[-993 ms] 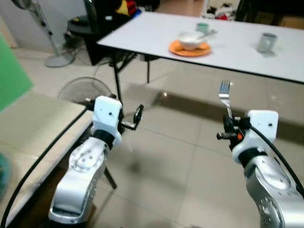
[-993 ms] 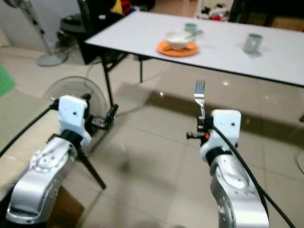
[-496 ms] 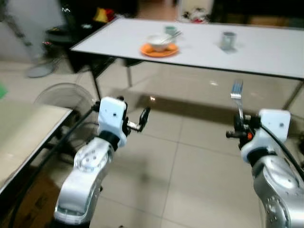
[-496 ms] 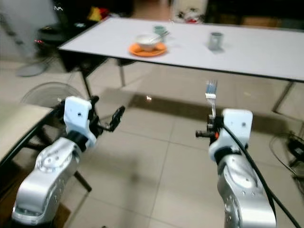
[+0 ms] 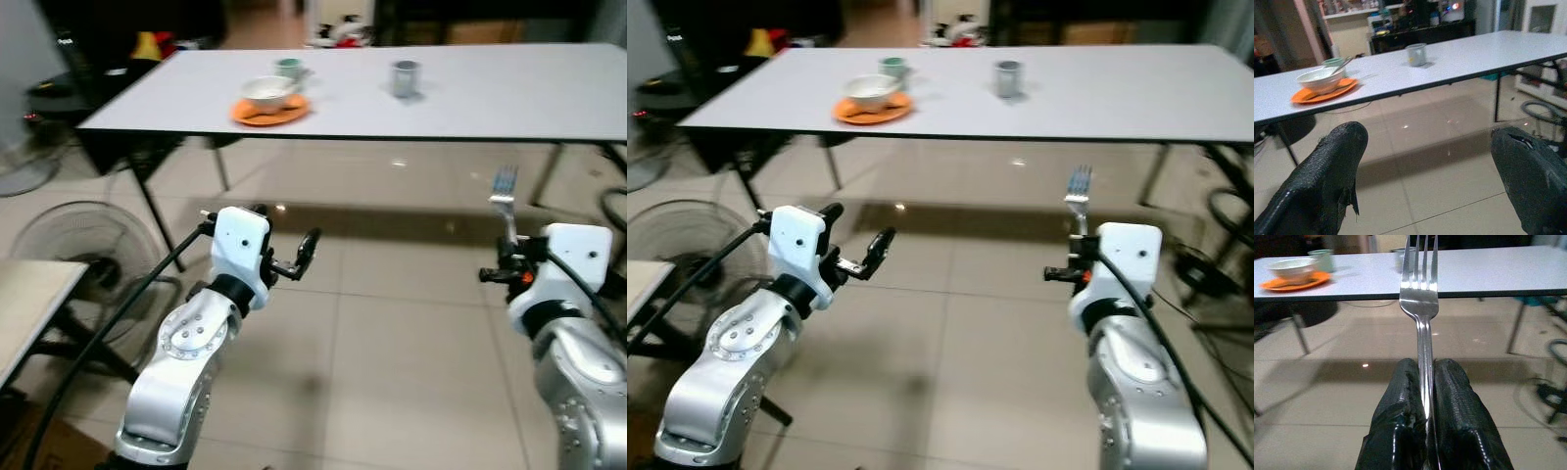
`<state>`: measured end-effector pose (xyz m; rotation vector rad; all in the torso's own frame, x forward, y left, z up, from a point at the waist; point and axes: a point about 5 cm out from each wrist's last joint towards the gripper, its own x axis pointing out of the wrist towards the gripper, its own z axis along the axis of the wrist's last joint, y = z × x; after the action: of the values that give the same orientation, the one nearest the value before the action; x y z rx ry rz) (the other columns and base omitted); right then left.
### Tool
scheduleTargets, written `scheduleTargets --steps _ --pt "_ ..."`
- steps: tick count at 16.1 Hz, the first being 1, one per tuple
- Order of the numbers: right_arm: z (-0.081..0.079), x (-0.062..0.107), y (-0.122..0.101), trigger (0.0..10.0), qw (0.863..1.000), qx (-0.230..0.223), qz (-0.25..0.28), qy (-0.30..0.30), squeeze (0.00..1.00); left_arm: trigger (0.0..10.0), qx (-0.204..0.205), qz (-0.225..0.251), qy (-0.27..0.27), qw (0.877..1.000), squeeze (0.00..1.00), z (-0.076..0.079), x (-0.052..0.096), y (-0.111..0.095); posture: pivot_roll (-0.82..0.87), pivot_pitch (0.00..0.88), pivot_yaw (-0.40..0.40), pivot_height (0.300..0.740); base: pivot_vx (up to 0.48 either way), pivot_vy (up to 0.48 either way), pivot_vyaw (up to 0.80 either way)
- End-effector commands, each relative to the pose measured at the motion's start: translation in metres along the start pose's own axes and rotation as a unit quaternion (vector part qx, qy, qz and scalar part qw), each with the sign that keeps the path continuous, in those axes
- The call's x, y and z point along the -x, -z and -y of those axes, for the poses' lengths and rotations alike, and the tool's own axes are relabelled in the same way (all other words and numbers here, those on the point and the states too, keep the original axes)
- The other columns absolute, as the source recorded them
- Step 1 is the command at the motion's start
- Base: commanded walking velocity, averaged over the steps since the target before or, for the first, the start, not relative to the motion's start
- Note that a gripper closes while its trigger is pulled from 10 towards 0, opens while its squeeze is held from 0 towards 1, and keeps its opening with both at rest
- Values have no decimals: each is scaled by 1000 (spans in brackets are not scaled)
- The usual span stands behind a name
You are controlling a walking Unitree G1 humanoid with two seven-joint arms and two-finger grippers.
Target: Setting the table
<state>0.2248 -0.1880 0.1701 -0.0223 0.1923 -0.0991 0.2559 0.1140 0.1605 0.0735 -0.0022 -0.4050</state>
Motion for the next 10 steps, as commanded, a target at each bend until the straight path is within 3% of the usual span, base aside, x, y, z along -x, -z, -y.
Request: scheduleTargets --steps 1,6,10 --pt "-2 3 -4 10000 1000 -1 8 -7 0 10000 -2 0 -2 1000 0 -2 -1 0 0 0 73 740 277 0 -456" --pt "1 8 -4 10000 1000 -2 8 3 0 10000 7 -2 9 1000 0 0 -2 1 -18 0 81 740 275 0 -664" --pt "-2 8 -2 10000 1000 2 -2 -18 0 10000 7 -15 -19 1000 0 -7 3 8 -16 0 78 740 285 0 -597"
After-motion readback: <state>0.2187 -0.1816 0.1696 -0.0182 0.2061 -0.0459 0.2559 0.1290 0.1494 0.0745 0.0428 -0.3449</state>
